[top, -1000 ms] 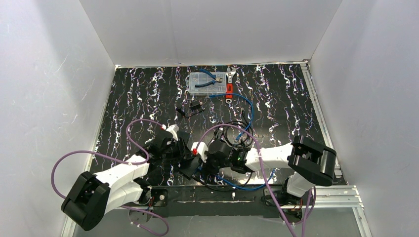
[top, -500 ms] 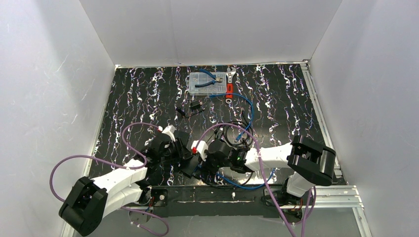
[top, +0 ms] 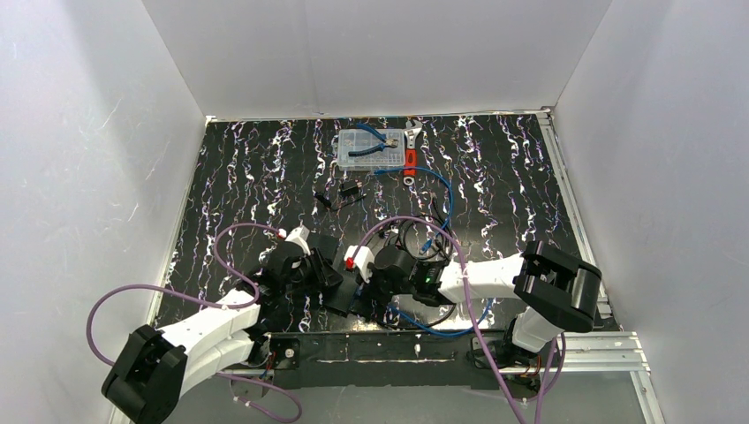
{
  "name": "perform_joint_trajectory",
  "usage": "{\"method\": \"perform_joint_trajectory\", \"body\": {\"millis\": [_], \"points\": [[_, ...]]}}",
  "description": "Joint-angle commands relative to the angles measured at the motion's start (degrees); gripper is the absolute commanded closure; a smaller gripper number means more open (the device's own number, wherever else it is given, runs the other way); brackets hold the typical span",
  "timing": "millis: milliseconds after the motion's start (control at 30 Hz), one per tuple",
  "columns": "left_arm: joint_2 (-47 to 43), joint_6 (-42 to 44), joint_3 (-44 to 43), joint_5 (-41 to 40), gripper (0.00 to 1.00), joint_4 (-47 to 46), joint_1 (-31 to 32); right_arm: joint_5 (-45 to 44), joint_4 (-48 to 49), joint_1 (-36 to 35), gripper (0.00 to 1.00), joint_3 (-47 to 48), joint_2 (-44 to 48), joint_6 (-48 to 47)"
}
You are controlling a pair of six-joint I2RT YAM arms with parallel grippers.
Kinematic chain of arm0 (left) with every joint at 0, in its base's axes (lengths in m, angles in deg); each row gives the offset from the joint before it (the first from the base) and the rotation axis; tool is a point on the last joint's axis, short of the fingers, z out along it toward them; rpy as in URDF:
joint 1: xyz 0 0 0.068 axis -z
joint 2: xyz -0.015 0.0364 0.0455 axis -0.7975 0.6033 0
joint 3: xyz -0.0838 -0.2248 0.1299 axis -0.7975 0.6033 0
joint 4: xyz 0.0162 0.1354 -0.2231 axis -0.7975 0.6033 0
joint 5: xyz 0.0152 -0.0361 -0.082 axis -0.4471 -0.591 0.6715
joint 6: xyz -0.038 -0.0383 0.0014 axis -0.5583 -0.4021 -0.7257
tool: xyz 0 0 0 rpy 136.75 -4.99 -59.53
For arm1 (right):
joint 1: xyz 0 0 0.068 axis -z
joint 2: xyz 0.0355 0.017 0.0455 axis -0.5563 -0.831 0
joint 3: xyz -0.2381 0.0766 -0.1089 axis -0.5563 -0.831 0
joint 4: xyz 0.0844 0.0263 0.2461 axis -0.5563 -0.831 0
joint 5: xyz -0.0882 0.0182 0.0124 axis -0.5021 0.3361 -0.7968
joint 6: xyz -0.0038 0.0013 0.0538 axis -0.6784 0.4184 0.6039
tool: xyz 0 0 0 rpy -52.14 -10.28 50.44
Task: Insert the plug into the switch port
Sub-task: Insert the connector into the switch port.
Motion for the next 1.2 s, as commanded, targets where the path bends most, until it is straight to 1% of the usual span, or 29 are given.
{"method": "perform_joint_trajectory", "body": {"millis": [0,100,200,367,500,633,800,933,1000,1167], "points": [[0.7,-3.7,2.3,19.0,0.79,9.5,5.4,-5.5,31.0,1.9,0.99,8.1,2.1,-1.9],[0.3,-3.3,1.5,18.2,0.76,10.9,5.4,-4.4,28.8,1.9,0.99,7.7,2.8,-2.4],[-0.6,-2.4,0.1,16.2,0.66,13.3,5.4,-3.0,26.3,1.9,0.99,6.0,4.3,-2.9],[-1.0,-0.1,-2.9,11.2,0.57,17.3,5.3,1.1,19.8,1.9,0.99,3.2,5.9,-3.7],[0.9,1.3,-5.7,8.7,0.45,19.0,5.4,3.2,16.5,1.9,0.99,-0.4,7.6,-2.9],[2.2,2.4,-8.5,6.7,0.37,20.9,5.3,4.8,12.4,1.9,0.99,-2.7,9.4,-2.7],[1.9,4.0,-12.4,3.1,0.27,25.5,5.4,6.5,5.7,1.9,0.99,-3.9,10.9,-2.8],[0.1,4.6,-14.2,1.1,0.14,28.8,5.4,7.3,0.0,1.9,0.99,-4.0,11.2,-2.2],[-1.1,4.7,-14.8,0.4,0.03,30.1,5.4,7.6,-1.4,1.8,0.99,-4.5,11.4,-1.5],[-4.5,4.3,-16.2,-1.1,0.02,33.6,5.4,6.7,-4.6,1.9,0.99,-5.4,12.2,-0.1]]}}
